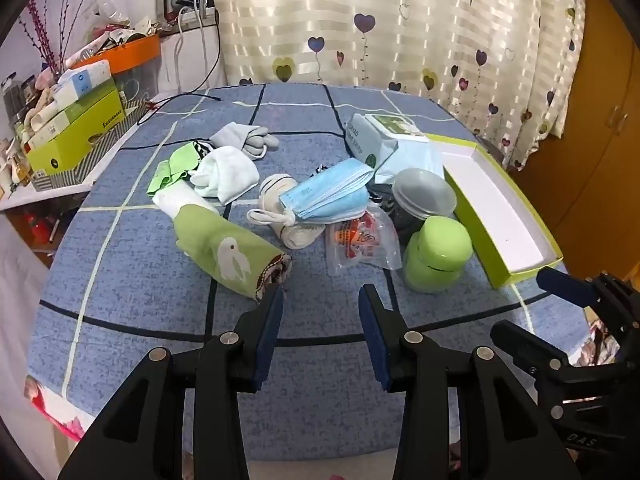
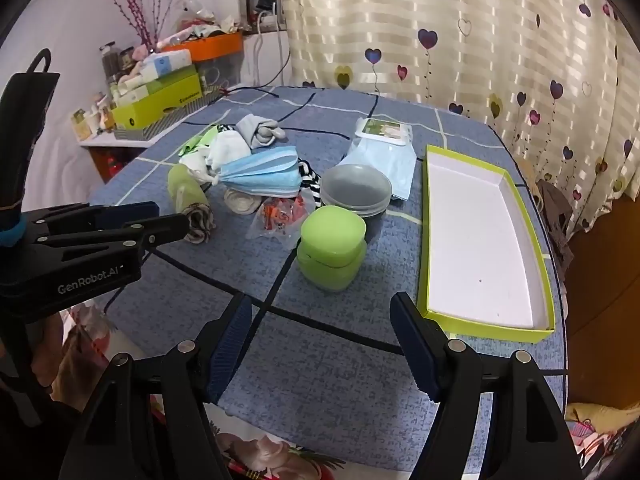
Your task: Organize soft objects
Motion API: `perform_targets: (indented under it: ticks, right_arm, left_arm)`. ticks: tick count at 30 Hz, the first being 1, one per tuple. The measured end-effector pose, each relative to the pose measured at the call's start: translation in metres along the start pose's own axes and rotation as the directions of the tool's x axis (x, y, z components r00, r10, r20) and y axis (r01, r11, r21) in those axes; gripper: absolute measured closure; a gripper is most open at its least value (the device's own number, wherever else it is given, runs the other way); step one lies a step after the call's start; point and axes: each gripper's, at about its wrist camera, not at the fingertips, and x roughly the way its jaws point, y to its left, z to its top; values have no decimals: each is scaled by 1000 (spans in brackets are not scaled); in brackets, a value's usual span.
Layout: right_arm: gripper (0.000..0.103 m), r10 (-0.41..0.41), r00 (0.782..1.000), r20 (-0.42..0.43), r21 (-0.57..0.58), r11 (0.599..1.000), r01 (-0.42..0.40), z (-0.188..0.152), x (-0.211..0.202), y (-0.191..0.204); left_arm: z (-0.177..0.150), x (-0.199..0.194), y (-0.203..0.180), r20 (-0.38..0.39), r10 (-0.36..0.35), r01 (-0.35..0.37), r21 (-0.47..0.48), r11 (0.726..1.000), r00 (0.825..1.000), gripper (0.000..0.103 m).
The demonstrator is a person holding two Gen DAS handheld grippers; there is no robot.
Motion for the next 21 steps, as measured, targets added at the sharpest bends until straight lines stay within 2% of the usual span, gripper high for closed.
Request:
perform_targets:
  ticks: [21]
  right_arm:
    - [31,25,999,37,-8,1000,-25,1,-8,-1]
  left_arm:
    - [0,-6,8,26,-66,67,-46,997,997,62]
